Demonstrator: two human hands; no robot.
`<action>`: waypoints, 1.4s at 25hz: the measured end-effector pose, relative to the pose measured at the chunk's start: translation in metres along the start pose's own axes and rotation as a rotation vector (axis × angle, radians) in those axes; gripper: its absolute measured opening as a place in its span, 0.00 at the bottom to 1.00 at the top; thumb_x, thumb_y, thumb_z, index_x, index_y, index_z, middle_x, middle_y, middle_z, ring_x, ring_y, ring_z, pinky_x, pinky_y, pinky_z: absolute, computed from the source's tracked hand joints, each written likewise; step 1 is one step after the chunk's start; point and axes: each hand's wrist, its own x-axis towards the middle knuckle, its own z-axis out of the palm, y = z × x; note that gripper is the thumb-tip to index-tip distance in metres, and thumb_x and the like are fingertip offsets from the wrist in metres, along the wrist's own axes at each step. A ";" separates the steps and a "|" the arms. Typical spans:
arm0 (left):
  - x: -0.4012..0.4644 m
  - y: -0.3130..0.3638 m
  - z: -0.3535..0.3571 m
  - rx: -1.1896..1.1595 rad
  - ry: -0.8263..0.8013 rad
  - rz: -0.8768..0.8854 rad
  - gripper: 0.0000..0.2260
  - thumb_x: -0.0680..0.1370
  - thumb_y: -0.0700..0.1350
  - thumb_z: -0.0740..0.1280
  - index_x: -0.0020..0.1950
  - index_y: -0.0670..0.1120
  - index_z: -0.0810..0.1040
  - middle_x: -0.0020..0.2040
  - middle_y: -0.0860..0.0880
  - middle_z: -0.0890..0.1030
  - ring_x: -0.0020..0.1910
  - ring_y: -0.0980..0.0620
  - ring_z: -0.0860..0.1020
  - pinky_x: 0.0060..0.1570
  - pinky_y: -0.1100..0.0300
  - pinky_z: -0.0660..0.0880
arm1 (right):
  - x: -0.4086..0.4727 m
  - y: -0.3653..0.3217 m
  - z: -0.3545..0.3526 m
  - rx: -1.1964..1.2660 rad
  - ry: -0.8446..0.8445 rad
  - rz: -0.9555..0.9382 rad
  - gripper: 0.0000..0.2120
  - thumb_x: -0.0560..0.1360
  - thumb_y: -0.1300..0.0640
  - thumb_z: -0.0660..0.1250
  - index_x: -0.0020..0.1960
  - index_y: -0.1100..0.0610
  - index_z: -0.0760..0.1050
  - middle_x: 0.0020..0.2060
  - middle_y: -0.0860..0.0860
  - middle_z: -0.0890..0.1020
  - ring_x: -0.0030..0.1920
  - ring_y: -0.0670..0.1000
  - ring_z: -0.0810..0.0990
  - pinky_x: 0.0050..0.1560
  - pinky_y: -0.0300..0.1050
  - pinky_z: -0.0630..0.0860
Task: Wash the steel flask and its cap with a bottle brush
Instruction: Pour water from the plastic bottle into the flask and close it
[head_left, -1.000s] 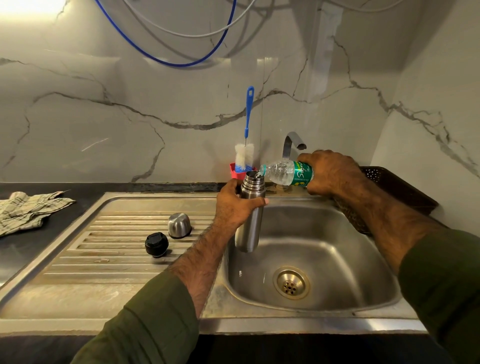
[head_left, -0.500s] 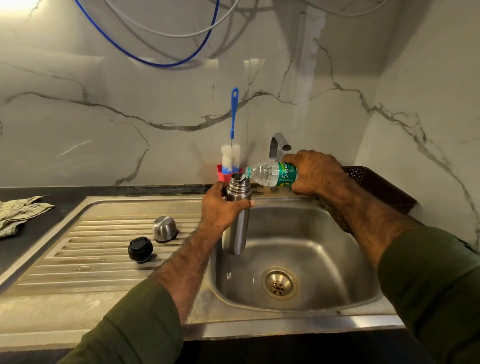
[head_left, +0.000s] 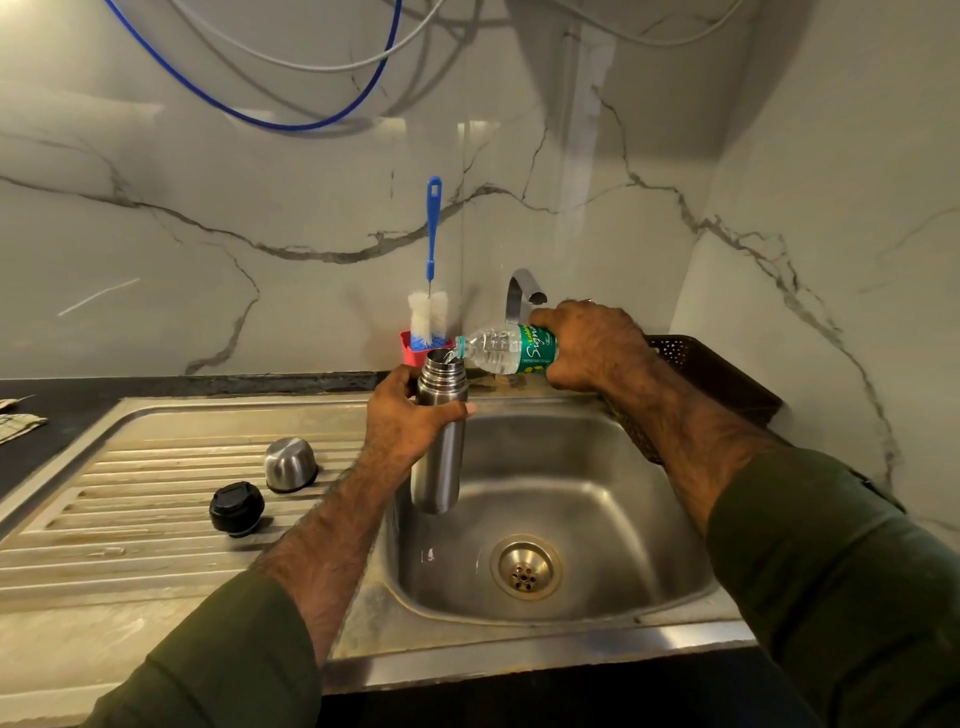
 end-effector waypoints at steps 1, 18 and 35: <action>0.000 0.000 0.000 -0.001 -0.001 0.002 0.33 0.64 0.50 0.87 0.65 0.47 0.78 0.57 0.50 0.84 0.55 0.51 0.82 0.56 0.53 0.82 | 0.000 0.000 0.000 0.002 0.001 -0.002 0.36 0.71 0.42 0.76 0.75 0.46 0.68 0.62 0.52 0.80 0.59 0.55 0.79 0.61 0.58 0.79; -0.003 0.006 0.000 -0.015 0.014 0.014 0.32 0.64 0.48 0.87 0.64 0.46 0.79 0.55 0.51 0.84 0.54 0.53 0.82 0.55 0.54 0.81 | 0.000 0.001 -0.004 0.004 0.004 -0.007 0.36 0.72 0.40 0.75 0.76 0.46 0.67 0.64 0.53 0.80 0.61 0.56 0.79 0.62 0.59 0.78; -0.001 0.008 -0.002 -0.021 0.006 0.023 0.33 0.64 0.49 0.87 0.65 0.47 0.79 0.56 0.52 0.84 0.54 0.55 0.82 0.55 0.57 0.81 | -0.002 -0.002 -0.013 -0.017 -0.006 -0.011 0.37 0.72 0.40 0.76 0.76 0.47 0.67 0.64 0.54 0.79 0.61 0.57 0.78 0.63 0.58 0.77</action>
